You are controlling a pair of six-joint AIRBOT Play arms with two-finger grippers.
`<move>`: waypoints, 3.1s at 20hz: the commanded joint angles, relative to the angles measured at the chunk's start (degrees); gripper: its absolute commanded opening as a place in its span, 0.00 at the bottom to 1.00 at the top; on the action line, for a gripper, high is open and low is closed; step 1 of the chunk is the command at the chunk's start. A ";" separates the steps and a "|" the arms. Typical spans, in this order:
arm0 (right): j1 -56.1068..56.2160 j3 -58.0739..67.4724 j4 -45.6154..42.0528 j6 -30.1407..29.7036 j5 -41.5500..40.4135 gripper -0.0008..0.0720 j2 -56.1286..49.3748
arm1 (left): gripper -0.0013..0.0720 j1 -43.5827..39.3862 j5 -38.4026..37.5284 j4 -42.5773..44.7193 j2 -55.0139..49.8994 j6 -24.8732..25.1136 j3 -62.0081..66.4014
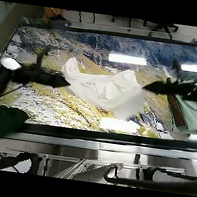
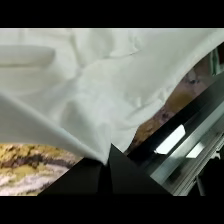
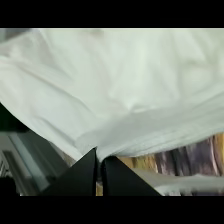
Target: Fold the shirts.
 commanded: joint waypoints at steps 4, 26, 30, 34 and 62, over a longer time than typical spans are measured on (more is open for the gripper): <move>-3.65 26.80 3.41 -1.09 -11.30 0.04 20.63 | 0.04 0.00 2.10 8.68 20.63 -2.71 35.50; 9.05 31.39 -10.25 2.69 -20.76 0.04 -30.71 | 0.04 -3.74 2.71 20.63 -34.60 -3.58 37.31; 8.66 31.41 -10.25 4.39 -21.88 0.22 -37.79 | 0.38 -2.14 -2.47 20.65 -46.82 -8.50 48.28; 4.96 31.74 -10.95 4.96 -15.50 0.42 -32.39 | 0.92 1.51 -8.79 20.79 -43.52 -10.82 48.37; -14.16 5.66 -29.70 14.03 11.85 0.30 -23.50 | 0.80 18.12 -4.22 24.20 -12.41 0.76 -24.50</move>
